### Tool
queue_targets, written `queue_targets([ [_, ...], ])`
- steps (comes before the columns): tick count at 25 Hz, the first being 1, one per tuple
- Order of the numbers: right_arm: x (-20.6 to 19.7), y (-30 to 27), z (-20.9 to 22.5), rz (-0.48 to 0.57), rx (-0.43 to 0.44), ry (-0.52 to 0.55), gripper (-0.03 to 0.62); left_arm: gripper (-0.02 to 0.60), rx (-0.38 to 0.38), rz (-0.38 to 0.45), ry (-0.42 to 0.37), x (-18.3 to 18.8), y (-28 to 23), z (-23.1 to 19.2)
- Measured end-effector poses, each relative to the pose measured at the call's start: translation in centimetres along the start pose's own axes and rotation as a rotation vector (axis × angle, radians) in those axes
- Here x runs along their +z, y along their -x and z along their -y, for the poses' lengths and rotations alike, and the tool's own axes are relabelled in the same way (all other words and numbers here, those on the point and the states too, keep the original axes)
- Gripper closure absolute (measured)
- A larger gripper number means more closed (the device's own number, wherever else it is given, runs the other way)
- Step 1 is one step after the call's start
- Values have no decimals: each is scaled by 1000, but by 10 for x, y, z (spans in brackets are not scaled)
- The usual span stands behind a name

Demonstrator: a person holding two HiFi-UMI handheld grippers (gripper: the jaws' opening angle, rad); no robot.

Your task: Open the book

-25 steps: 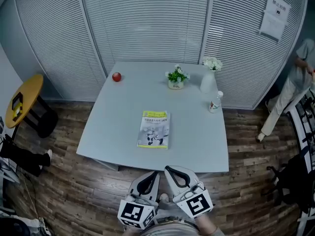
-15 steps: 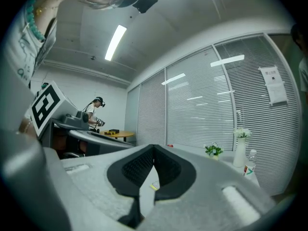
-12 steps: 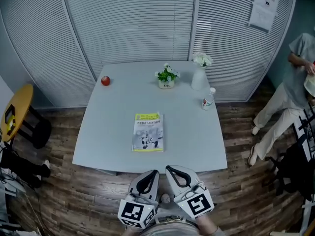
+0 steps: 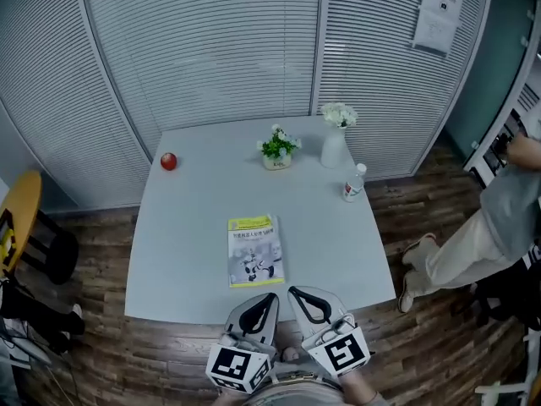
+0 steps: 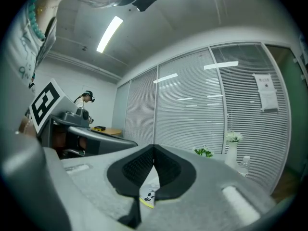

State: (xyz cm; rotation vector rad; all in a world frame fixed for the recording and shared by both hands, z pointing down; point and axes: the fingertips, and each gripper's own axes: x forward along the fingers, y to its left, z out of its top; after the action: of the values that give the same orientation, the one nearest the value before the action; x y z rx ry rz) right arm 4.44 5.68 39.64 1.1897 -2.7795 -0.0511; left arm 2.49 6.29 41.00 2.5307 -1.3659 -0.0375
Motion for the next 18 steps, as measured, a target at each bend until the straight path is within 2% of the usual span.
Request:
queue_targets([
  [5, 2, -36, 16, -16, -45, -4, 592, 583, -62, 5, -6, 13, -25, -29],
  [10, 2, -73, 23, -22, -51, -3, 592, 583, -97, 2, -6, 21, -41, -58],
  [18, -4, -119, 26, -45, -71, -1, 592, 583, -123, -13, 5, 22, -56, -102],
])
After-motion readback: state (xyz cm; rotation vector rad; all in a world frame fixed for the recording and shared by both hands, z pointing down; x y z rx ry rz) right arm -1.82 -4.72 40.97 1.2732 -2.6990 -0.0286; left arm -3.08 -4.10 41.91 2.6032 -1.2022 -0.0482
